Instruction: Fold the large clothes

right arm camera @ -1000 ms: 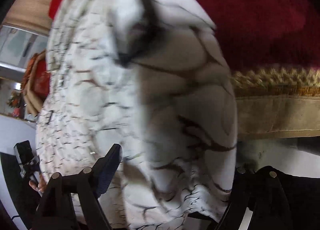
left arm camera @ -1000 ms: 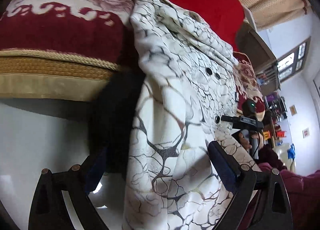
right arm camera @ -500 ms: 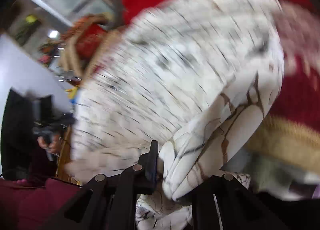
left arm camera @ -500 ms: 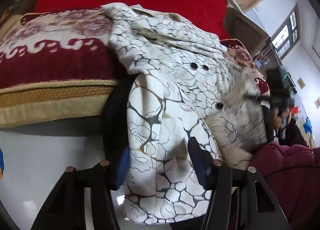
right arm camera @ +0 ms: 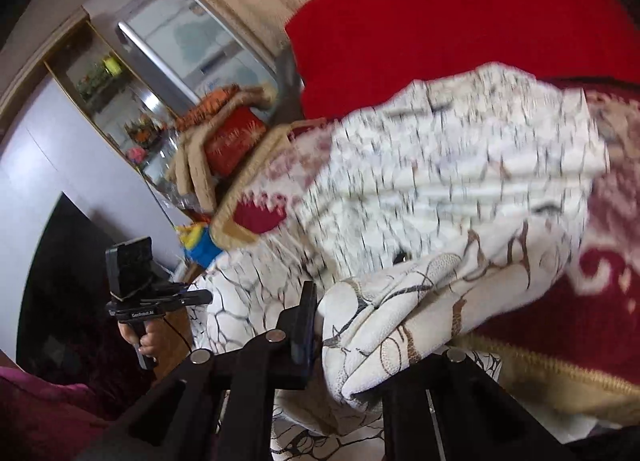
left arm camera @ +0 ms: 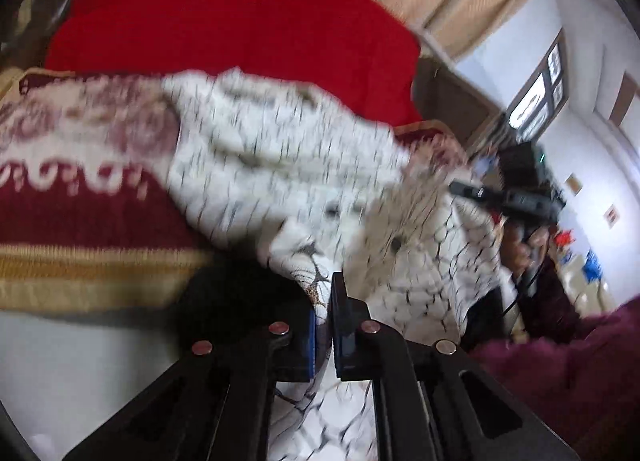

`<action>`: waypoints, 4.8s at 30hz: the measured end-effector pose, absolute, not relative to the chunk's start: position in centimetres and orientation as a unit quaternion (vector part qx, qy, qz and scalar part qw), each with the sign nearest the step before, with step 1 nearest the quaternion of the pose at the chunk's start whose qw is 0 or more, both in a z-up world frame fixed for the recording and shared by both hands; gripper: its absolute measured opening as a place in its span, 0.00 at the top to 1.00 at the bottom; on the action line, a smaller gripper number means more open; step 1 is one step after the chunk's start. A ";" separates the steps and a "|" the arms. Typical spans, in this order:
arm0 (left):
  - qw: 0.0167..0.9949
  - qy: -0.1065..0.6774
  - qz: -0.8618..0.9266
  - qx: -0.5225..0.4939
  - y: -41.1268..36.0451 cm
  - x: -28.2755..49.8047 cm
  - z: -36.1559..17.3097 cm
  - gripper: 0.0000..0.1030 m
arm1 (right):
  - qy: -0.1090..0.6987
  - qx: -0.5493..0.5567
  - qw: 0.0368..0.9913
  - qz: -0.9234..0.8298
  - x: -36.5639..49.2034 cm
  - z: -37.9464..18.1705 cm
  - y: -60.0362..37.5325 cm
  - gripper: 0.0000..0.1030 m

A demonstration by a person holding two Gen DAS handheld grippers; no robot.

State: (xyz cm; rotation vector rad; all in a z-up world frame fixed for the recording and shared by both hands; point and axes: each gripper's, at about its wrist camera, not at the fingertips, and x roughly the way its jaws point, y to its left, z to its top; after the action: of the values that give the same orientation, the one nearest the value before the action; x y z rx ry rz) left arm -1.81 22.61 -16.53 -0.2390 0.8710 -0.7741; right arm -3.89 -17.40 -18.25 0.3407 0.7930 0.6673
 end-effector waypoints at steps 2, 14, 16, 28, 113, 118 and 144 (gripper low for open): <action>0.834 0.396 -0.361 -0.133 22.9 0.3 -15.0 0.94 | 0.358 0.171 0.861 0.318 -2.2 -16.4 -17.8 0.89; 0.864 0.348 -0.228 -0.283 26.0 22.9 -12.8 0.94 | 0.272 0.426 0.838 0.207 14.5 -15.7 -32.5 0.89; 0.854 0.364 -0.202 -0.313 25.0 27.1 -15.0 0.94 | 0.280 0.495 0.797 0.204 17.7 -18.8 -35.0 0.85; 0.817 0.352 -0.117 -0.441 22.3 33.1 -23.1 0.59 | 0.312 0.536 0.760 0.193 22.3 -23.9 -37.6 0.51; 0.946 0.278 -0.096 -0.133 15.6 30.1 -14.0 0.24 | 0.332 0.153 0.931 -0.013 21.4 -15.3 -23.8 0.44; 0.953 0.284 -0.094 -0.057 11.3 29.7 -15.0 0.24 | 0.425 0.190 0.885 -0.028 22.2 -20.3 -26.4 0.44; 0.957 0.289 -0.014 0.040 9.4 30.1 -16.1 0.23 | 0.442 0.075 0.894 -0.020 33.7 -18.1 -18.1 0.41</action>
State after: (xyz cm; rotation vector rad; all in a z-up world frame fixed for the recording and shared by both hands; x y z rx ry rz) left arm 30.13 9.42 -16.11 0.0806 0.5858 -0.0286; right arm 33.68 -18.12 -18.07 0.1551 0.9168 -0.0413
